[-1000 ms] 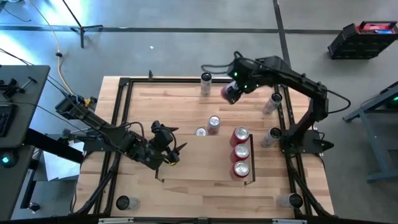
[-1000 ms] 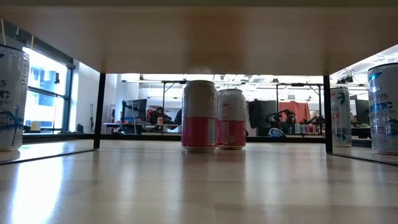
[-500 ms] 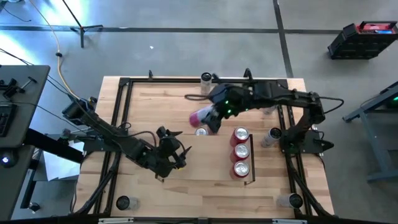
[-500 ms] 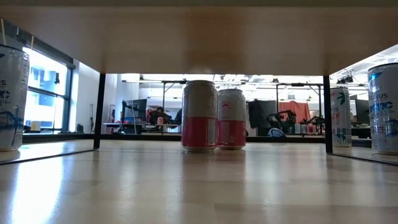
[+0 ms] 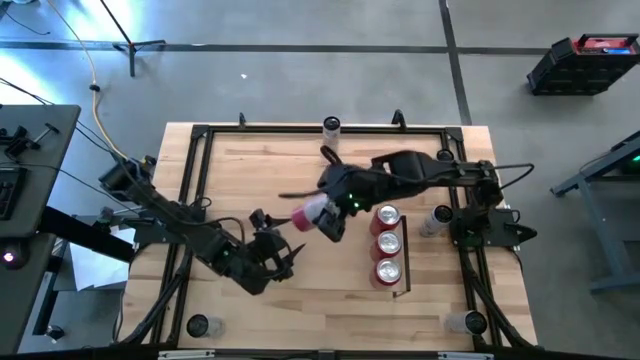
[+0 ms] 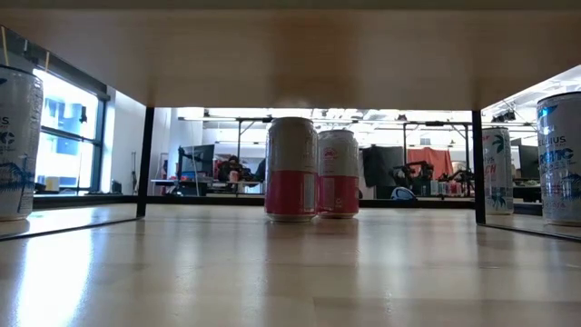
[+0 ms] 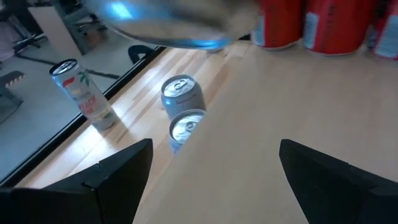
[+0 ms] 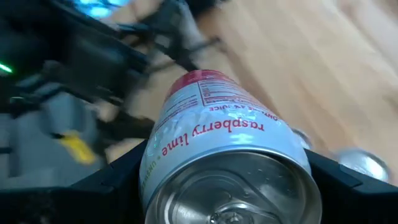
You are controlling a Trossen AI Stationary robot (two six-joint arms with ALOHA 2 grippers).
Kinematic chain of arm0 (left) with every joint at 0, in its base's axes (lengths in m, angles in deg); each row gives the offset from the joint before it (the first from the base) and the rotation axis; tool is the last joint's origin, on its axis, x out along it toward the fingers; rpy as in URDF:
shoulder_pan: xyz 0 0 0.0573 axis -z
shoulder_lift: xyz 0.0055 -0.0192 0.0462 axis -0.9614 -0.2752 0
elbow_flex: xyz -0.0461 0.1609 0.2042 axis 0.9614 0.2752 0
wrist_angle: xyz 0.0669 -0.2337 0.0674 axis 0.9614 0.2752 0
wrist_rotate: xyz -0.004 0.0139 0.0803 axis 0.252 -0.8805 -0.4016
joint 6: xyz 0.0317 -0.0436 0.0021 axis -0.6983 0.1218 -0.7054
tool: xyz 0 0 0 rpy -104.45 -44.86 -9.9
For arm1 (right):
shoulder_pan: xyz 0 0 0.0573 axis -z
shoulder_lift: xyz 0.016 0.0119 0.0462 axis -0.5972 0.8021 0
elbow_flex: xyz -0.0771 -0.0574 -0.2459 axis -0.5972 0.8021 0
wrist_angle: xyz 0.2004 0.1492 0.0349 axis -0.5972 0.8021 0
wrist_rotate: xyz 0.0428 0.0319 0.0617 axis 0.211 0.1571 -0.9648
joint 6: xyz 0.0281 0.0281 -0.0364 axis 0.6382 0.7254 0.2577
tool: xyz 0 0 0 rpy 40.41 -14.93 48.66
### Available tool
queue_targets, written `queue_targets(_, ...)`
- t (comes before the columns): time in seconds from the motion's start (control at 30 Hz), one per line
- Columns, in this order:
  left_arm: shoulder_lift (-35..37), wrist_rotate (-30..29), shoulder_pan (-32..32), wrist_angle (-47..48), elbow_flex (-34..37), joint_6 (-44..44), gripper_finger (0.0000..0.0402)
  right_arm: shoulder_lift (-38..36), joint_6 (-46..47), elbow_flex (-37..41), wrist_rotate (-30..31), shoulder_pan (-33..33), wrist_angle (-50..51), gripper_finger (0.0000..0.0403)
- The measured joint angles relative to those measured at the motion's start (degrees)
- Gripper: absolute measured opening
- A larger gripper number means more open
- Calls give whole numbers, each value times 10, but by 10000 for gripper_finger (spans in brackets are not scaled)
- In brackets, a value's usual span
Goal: Place canned beverage on shelf
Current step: Put the top pink and white bottle on the shelf
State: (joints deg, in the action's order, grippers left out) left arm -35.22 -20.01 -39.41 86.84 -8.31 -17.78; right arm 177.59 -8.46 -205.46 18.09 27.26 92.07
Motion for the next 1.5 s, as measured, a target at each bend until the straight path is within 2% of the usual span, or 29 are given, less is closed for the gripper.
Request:
queue_targets(0.07,7,1,9,1,0,-4,341,0,13,-1,37,-7,35,284)
queue_targets(0.2,22,1,23,1,0,-10,341,0,45,-14,67,-16,81,284)
queue_targets(0.47,33,5,27,-44,0,-34,341,11,79,-14,72,-27,142,284)
queue_targets(0.63,32,34,22,-47,0,-34,341,26,78,-12,73,-40,155,284)
queue_targets(0.87,32,38,10,-71,0,-29,341,47,75,-13,69,-42,192,284)
queue_targets(1.3,32,41,5,-76,0,-28,341,68,64,-13,57,-42,190,284)
queue_targets(1.5,32,41,-1,-76,0,-28,341,70,54,-13,61,-43,190,297)
